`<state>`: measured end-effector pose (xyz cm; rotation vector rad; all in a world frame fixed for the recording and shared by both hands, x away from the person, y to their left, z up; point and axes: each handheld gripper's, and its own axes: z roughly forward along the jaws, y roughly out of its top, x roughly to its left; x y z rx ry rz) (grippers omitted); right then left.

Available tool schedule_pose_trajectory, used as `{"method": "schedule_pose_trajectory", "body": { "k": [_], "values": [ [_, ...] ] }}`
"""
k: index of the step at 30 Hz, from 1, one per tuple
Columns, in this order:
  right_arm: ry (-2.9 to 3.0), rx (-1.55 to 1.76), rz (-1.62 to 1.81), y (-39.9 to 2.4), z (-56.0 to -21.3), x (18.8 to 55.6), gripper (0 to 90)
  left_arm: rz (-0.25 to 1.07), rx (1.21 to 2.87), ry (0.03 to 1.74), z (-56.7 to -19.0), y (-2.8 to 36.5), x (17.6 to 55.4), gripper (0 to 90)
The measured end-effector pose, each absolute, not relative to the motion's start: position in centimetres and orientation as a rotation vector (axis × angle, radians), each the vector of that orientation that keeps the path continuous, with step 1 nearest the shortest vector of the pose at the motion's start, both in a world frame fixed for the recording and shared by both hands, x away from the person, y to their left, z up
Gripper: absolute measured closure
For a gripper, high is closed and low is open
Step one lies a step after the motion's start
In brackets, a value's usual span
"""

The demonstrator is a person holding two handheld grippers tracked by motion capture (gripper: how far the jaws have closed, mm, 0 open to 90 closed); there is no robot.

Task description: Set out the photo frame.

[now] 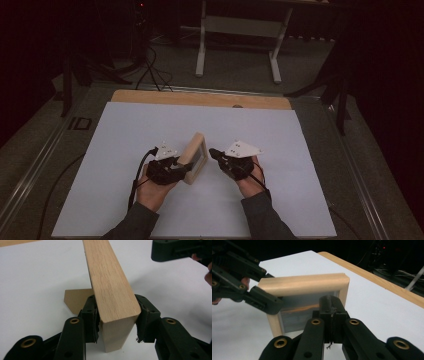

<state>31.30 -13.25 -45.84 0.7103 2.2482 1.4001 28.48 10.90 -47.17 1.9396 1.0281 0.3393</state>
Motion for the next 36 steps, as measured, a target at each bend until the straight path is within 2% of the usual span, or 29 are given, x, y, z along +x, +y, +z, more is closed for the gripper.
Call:
{"method": "schedule_pose_trajectory", "body": {
  "k": [15, 36],
  "values": [
    [2.196, 0.748, 1.422, -14.1, -45.3, 31.5, 88.8, 0.410, 2.015, 0.920, -47.2, 9.6, 27.7, 60.0],
    [2.158, 0.790, 1.421, -15.2, -45.0, 31.9, 89.2, 0.379, 2.077, 0.681, -47.4, 7.3, 26.2, 60.2]
  ]
}}
